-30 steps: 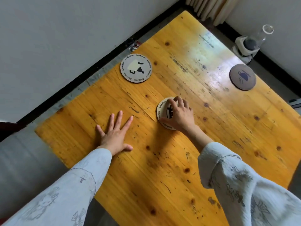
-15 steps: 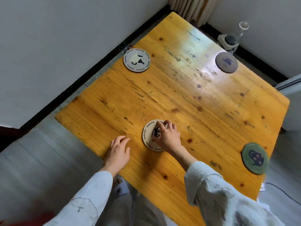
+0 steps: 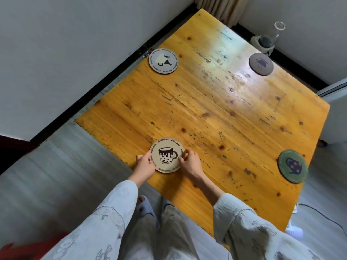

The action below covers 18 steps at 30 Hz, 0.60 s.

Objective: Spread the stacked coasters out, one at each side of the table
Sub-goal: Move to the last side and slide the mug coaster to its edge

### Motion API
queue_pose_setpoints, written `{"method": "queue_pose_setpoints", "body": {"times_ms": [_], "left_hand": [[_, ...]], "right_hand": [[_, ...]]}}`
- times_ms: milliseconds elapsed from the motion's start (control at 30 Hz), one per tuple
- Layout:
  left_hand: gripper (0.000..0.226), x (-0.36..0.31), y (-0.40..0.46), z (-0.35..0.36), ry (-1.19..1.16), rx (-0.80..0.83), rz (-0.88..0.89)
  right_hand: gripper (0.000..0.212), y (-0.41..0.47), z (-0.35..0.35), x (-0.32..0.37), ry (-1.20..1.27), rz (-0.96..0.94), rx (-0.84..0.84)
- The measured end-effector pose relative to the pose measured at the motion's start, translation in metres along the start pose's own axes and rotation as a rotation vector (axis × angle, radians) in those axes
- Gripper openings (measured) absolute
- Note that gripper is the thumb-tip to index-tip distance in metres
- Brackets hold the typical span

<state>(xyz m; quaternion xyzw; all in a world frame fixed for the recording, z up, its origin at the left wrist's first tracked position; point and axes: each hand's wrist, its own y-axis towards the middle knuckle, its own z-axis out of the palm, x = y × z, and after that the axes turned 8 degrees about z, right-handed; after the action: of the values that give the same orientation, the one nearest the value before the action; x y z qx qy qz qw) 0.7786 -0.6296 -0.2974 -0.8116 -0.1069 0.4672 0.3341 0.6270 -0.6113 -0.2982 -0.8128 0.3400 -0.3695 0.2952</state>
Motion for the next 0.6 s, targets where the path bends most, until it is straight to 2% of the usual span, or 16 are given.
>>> {"method": "queue_pose_setpoints", "body": {"times_ms": [67,167,267,367,433,600], "left_hand": [[0.054,-0.004,0.003,-0.004,-0.082,-0.038,0.006],[0.056,-0.004,0.006,-0.011,-0.157,-0.099,0.019],[0.054,0.004,0.002,-0.015,-0.162,-0.184,-0.046],[0.055,0.013,-0.005,-0.012,-0.202,-0.122,-0.122],[0.055,0.015,-0.008,-0.011,-0.241,-0.066,-0.118],[0.053,0.016,-0.012,-0.012,-0.361,-0.037,-0.102]], "right_hand": [[0.041,0.0,-0.004,-0.003,0.034,0.033,0.024],[0.035,-0.001,-0.007,-0.01,0.048,0.063,0.093],[0.038,0.001,-0.007,-0.006,0.011,0.002,-0.002],[0.041,0.008,-0.008,0.008,-0.065,-0.108,-0.067],[0.043,0.012,-0.005,0.019,-0.104,-0.156,-0.04],[0.035,0.011,0.003,0.024,-0.099,-0.118,-0.014]]}}
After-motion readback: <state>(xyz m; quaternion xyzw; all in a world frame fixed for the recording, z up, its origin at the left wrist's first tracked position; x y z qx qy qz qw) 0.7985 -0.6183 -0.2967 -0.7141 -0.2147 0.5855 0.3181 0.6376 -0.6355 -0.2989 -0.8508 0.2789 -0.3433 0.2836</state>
